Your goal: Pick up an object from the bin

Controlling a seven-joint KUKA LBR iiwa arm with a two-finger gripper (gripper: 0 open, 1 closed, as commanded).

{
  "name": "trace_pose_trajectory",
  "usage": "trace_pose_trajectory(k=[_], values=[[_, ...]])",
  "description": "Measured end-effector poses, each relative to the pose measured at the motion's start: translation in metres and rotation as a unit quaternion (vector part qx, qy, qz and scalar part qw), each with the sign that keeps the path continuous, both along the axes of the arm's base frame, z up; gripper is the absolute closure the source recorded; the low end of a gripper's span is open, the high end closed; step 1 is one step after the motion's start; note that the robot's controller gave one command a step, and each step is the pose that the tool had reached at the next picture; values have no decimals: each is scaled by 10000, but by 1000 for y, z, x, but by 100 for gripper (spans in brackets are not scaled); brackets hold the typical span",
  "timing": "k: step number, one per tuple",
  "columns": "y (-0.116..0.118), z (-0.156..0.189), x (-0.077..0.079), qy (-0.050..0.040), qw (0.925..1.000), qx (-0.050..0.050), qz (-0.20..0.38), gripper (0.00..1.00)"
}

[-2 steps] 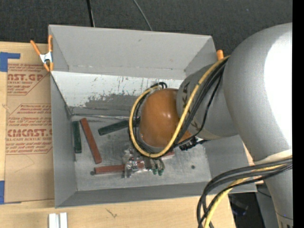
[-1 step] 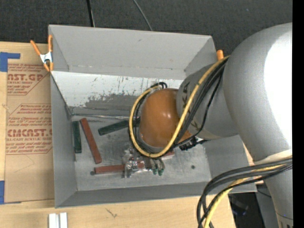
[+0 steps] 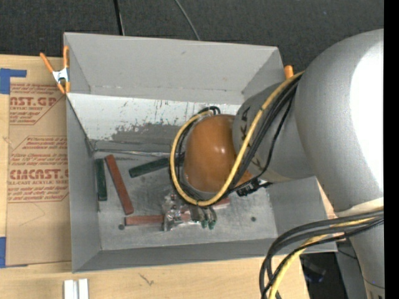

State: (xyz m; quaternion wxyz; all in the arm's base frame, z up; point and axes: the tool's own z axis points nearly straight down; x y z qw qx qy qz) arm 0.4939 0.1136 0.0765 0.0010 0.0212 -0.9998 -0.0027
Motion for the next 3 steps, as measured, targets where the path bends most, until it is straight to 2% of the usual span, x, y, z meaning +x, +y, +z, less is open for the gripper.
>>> trace_pose_trajectory(k=[3], values=[[-1,49,-2,21,10000,-29,-4,100]])
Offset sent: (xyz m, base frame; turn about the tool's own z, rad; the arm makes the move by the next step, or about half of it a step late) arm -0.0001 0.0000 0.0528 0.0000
